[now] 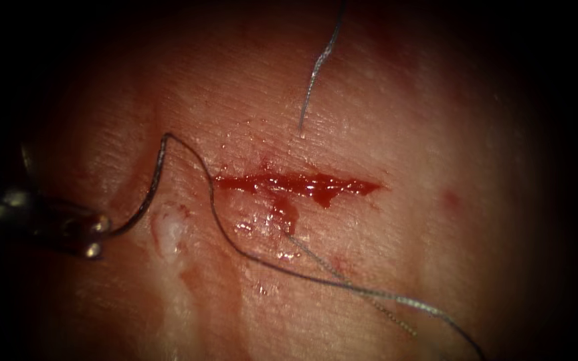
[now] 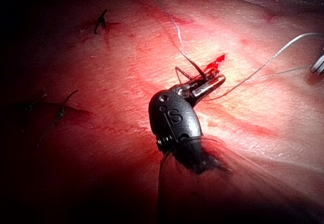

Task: Wound Closure
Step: Use the right gripper to pull the suture through until a short tail is left.

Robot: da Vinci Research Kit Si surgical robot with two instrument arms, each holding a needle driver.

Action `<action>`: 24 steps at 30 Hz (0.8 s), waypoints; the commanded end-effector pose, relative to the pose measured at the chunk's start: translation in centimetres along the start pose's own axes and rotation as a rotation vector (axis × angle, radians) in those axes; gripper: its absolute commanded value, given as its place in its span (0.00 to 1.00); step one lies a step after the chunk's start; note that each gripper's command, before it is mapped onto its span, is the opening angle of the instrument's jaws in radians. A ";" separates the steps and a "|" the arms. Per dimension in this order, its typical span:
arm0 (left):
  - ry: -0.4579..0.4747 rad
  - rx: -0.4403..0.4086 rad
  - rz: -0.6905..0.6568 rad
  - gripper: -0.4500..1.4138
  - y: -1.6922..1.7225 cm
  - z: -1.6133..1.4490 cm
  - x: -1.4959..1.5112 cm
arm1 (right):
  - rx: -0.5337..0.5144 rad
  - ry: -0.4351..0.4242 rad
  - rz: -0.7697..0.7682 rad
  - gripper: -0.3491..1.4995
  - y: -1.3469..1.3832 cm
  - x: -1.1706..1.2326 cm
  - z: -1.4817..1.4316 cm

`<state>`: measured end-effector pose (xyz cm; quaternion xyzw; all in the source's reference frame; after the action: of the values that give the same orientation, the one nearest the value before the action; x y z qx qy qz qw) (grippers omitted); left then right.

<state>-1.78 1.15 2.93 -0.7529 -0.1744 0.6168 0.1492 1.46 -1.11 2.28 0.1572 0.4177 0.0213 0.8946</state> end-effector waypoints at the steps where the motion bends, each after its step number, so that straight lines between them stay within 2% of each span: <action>1: 0.002 0.017 0.002 0.00 -0.06 -0.02 -0.02 | 0.034 0.006 -0.005 0.00 -0.03 0.00 0.01; 3: 0.010 0.042 -0.001 0.00 -0.05 -0.09 0.00 | 0.052 0.011 -0.008 0.00 -0.07 0.01 -0.03; 6: 0.015 0.066 0.007 0.00 -0.05 -0.21 0.03 | 0.009 0.022 -0.004 0.60 -0.05 0.02 -0.06; 7: 0.013 0.068 0.012 0.00 -0.05 -0.24 0.04 | -0.015 0.029 -0.001 0.74 -0.03 0.01 -0.07; 8: 0.010 0.069 0.017 0.00 -0.06 -0.28 0.05 | -0.026 0.031 0.002 0.79 -0.01 0.01 -0.08; 12: 0.004 0.081 0.038 0.00 -0.14 -0.43 0.12 | -0.041 0.046 0.017 0.85 0.14 -0.02 -0.18; 14: 0.008 0.093 0.047 0.00 -0.17 -0.47 0.14 | -0.044 0.053 0.021 0.85 0.17 -0.02 -0.19; 20: 0.021 0.168 0.060 0.00 -0.36 -0.80 0.22 | -0.074 0.129 0.040 0.87 0.30 0.04 -0.24; 21: 0.020 0.175 0.066 0.00 -0.38 -0.86 0.22 | -0.070 0.146 0.041 0.87 0.31 0.04 -0.24; 22: 0.023 0.198 0.071 0.00 -0.44 -0.98 0.23 | -0.072 0.199 0.044 0.87 0.34 0.04 -0.25; 24: 0.032 0.226 0.072 0.00 -0.49 -1.07 0.24 | -0.072 0.214 0.044 0.87 0.36 0.04 -0.25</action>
<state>-0.64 1.68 3.10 -0.7454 -0.0674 0.6251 0.2217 1.27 -0.75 2.15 0.1315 0.5078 0.0748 0.8481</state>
